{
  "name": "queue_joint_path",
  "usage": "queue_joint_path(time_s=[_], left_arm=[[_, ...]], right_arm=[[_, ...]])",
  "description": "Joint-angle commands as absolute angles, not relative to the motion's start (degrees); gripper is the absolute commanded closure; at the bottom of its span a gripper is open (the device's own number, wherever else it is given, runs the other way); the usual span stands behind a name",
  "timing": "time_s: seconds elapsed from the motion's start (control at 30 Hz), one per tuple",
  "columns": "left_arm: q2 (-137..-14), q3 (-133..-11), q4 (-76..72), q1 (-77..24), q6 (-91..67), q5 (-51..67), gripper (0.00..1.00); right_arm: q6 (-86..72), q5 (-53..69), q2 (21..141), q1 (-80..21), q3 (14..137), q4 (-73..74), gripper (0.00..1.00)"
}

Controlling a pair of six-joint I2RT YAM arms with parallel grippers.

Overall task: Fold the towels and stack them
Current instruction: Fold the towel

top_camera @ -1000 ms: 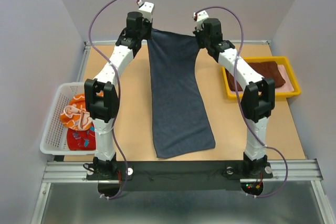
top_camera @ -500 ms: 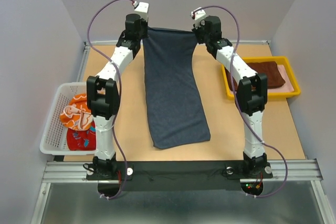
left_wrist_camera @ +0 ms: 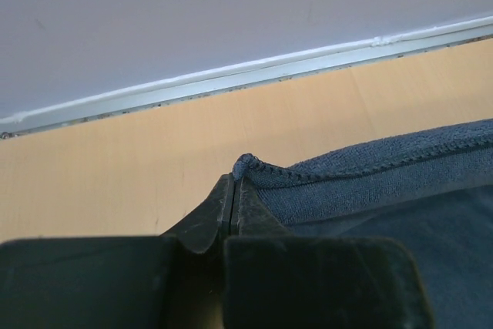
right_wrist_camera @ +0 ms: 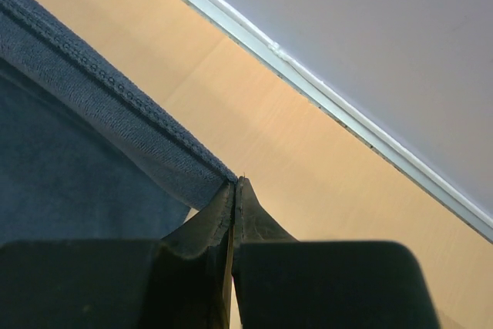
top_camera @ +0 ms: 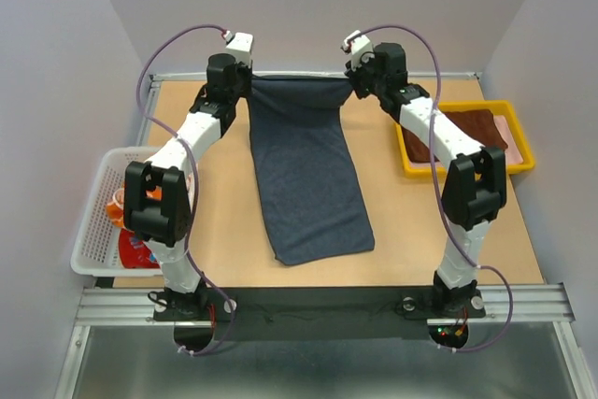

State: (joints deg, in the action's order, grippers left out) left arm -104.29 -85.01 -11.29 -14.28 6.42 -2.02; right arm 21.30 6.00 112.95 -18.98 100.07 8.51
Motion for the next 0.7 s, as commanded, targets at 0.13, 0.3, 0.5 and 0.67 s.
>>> queue_joint_path(time_s=[0.13, 0.3, 0.5, 0.67], left_arm=[[-87.73, -69.99, -15.91, -13.97, 3.79, 3.42, 1.00], [-77.45, -60.84, -15.38, -14.15, 0.26, 7.55, 1.00], [-67.07, -51.08, -13.01, -15.12, -6.06, 10.80, 1.00], [-60.39, -44.31, -12.13, -16.61, -9.40, 12.66, 1.00]], right_arm=[[21.18, 8.61, 98.99, -19.60, 87.11, 6.42, 1.00], [19.52, 8.79, 93.17, -20.04, 79.29, 7.38, 1.00], [16.44, 8.35, 86.06, -20.83, 71.46, 9.40, 1.00], [15.12, 5.72, 79.81, -21.01, 68.29, 12.30, 1.00]])
